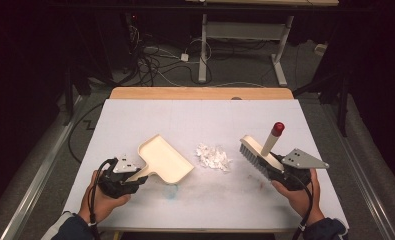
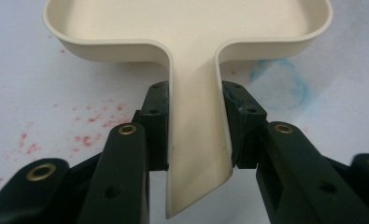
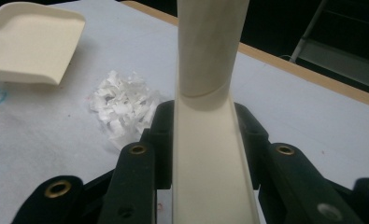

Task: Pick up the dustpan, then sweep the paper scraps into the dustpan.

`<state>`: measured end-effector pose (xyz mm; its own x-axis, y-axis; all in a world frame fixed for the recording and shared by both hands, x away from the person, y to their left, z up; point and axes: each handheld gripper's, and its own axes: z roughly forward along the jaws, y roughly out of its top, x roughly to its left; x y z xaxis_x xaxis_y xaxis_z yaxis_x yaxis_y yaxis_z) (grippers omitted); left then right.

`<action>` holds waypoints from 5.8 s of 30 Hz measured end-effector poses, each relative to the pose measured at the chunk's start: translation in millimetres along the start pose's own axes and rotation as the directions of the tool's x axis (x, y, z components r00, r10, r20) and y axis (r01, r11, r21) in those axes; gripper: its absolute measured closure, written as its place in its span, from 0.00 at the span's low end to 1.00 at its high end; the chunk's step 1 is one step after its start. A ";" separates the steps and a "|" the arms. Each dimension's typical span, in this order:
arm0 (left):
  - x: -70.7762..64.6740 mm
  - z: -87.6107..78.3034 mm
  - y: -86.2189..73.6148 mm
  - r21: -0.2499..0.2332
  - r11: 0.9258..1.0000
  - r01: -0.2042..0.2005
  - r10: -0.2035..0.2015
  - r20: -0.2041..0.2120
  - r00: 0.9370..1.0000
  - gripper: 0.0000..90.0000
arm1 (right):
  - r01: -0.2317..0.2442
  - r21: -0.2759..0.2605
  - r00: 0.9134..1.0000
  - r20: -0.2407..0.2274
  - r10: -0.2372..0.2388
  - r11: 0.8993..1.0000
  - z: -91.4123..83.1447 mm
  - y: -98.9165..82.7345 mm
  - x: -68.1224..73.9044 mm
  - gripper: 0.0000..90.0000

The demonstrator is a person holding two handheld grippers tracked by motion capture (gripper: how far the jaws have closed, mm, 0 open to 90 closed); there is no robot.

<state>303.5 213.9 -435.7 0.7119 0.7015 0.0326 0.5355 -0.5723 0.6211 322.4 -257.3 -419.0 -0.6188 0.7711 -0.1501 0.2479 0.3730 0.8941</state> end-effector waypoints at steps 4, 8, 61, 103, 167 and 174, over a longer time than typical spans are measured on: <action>-4.8 2.1 0.6 0.006 1.000 -0.014 0.014 0.018 1.000 0.70 | -0.002 0.004 1.000 0.012 0.002 1.000 1.5 -0.5 -0.7 0.75; -7.5 3.8 1.7 0.009 1.000 -0.019 0.019 0.036 0.999 0.70 | -0.017 0.010 0.999 0.033 0.017 1.000 6.1 -0.5 -1.8 0.75; -25.9 25.5 14.5 0.062 0.995 -0.079 0.070 0.138 0.988 0.70 | -0.079 0.036 0.995 0.064 0.076 0.996 116.9 23.4 21.9 0.75; -26.5 30.3 11.0 0.080 0.994 -0.078 0.067 0.138 0.988 0.70 | -0.126 0.100 0.992 0.015 0.125 0.987 109.1 24.9 14.6 0.75; -37.2 41.7 27.6 0.093 0.992 -0.081 0.068 0.140 0.988 0.70 | -0.038 -0.011 0.975 -0.219 0.034 0.999 113.4 42.0 133.7 0.75; -37.1 42.3 27.3 0.095 0.992 -0.080 0.067 0.140 0.988 0.70 | -0.044 -0.066 0.980 -0.198 0.031 0.997 101.5 52.7 118.2 0.75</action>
<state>310.9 154.3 -453.1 0.8026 0.5954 -0.0362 0.5174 -0.6648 0.5388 338.0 -94.0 -432.4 -0.7461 0.6648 -0.0363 0.2257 0.3039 0.9256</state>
